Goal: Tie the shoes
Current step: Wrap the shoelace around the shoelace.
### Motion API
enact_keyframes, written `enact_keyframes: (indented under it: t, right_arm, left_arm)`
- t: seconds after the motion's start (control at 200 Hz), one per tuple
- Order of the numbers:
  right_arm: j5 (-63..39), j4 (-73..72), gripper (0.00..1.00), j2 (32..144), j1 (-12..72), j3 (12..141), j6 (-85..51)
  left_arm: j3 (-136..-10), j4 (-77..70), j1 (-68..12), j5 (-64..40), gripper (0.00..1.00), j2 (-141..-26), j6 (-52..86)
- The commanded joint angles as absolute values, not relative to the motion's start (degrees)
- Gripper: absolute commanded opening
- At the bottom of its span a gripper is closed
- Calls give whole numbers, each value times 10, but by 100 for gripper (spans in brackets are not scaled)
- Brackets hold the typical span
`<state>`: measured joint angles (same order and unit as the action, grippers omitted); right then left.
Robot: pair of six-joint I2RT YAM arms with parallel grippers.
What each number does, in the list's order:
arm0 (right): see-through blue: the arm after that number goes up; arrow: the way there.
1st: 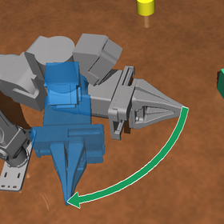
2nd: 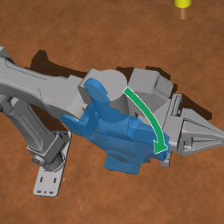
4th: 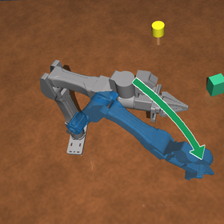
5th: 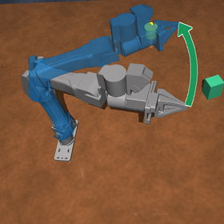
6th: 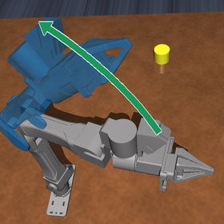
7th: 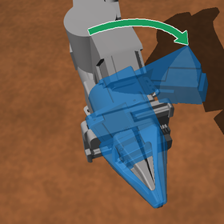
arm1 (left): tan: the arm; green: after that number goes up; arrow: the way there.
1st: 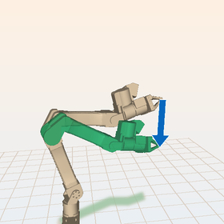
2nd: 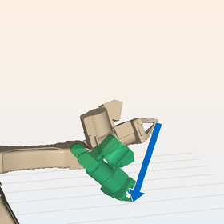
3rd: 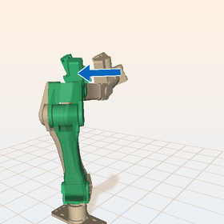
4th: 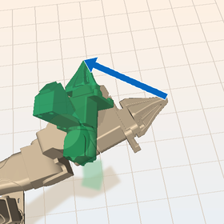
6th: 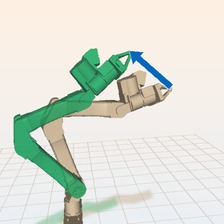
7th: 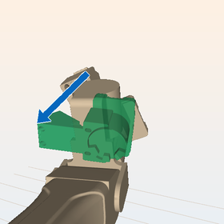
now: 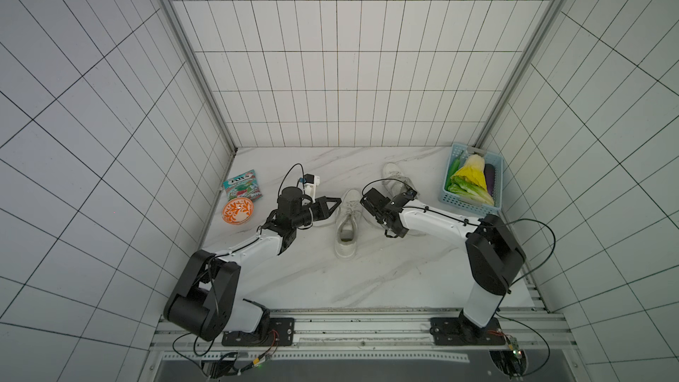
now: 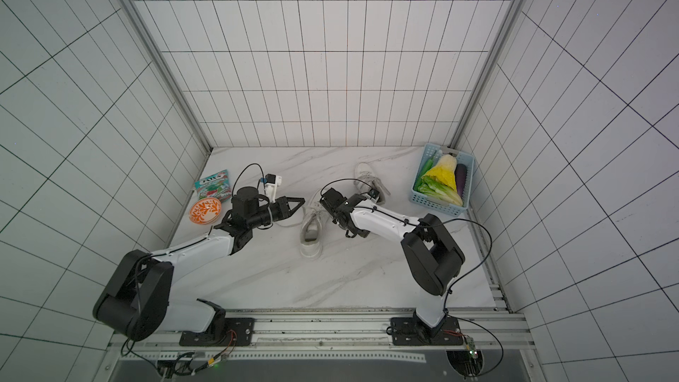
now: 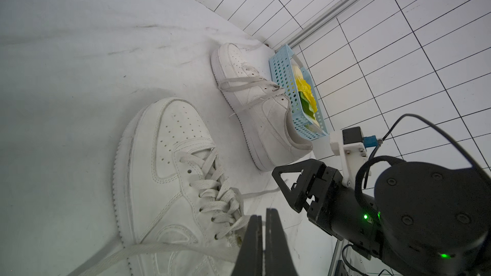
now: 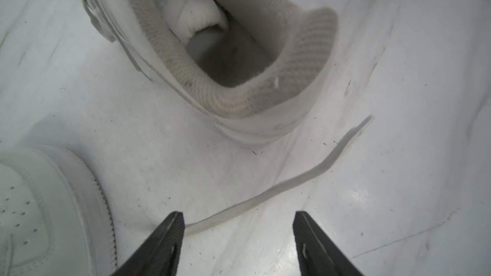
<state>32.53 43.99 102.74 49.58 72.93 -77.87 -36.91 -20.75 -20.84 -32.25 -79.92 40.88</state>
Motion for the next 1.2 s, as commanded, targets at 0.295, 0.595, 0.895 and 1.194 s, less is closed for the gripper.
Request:
enact_keyframes:
  t: [0.295,0.595,0.895,1.194]
  right_arm:
    - [407,429,86,1096,454,793,-644]
    - [407,324,63,1101,383,768,-500]
    - [386,299,76,1063,343,766,-431]
    - [359,472,89,941,443,734,-684]
  left_arm:
    - [-363,-214,-201,-335,0,-784,398]
    - [-363,-211,-199,-333,0,-785,398]
    - [-359,-203,-191,-335,0,-768,392]
    - [-359,-204,-188,-339,0,-768,387]
